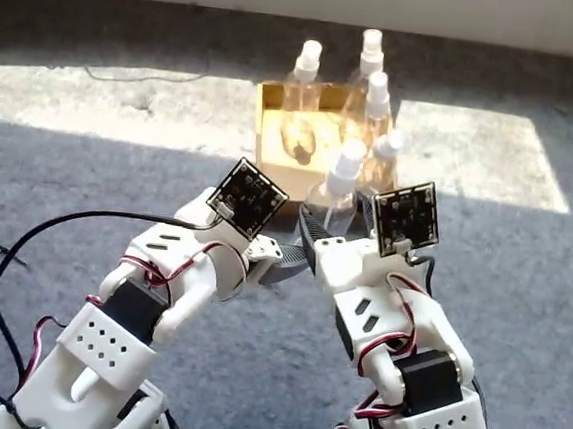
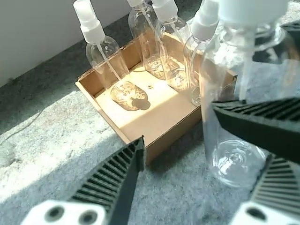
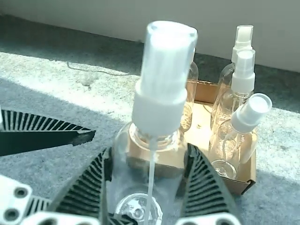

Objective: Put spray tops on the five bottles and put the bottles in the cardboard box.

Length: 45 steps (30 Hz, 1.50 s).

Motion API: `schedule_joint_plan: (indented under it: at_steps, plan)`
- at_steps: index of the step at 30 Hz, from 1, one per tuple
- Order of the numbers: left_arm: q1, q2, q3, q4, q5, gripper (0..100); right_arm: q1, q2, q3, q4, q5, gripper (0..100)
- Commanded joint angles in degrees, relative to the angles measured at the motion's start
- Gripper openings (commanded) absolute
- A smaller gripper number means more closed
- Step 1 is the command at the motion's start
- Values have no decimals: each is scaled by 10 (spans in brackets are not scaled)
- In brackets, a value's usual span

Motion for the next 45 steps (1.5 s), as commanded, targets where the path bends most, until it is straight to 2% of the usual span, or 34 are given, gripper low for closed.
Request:
schedule_joint_plan:
  at_steps: [1, 4, 8, 15, 17, 19, 22, 25, 31, 33, 35, 41, 45]
  plan:
    - [-21, 0, -4, -17, -4, 351, -3, 1, -37, 3, 25, 4]
    - [-19, -3, -4, -17, -3, 351, -2, 3, -37, -5, 34, 4]
    - [-18, -7, -6, -16, -3, 351, 12, 28, -37, -76, 53, 4]
    - [-40, -7, -3, 5, -3, 351, 29, 262, -124, -225, 74, 4]
    - [-77, -7, 4, 4, -4, 351, 29, 324, -156, -270, 74, 4]
    - [-145, -6, 9, -4, -4, 351, 26, 367, -179, -326, 72, 4]
    - [-246, -1, 12, -58, 0, 351, 12, 413, -172, -411, 70, 4]
    - [-310, 0, 23, -110, 1, 351, 2, 448, -127, -491, 70, 4]
    - [-318, 0, 59, -163, 3, 351, 1, 523, -87, -596, 73, 4]
    - [-324, 0, 59, -164, 27, 351, 1, 559, -87, -609, 73, 4]
    - [-351, -1, 55, -164, 69, 351, 0, 589, -93, -611, 73, 4]
    - [-489, -1, 46, -164, 169, 351, 1, 656, -139, -611, 70, 4]
    - [-503, 0, 48, -164, 177, 351, 1, 686, -141, -646, 73, 4]
